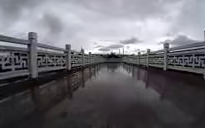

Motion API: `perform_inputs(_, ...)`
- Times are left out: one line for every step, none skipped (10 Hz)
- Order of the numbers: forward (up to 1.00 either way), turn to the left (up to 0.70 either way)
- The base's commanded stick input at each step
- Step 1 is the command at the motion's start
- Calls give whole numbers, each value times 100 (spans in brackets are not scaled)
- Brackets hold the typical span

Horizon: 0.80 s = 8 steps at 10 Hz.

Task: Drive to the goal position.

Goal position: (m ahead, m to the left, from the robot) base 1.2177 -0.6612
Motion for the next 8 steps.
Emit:
perform_inputs(45,0)
perform_inputs(45,0)
perform_inputs(45,0)
perform_inputs(45,0)
perform_inputs(45,0)
perform_inputs(45,0)
perform_inputs(45,0)
perform_inputs(45,0)
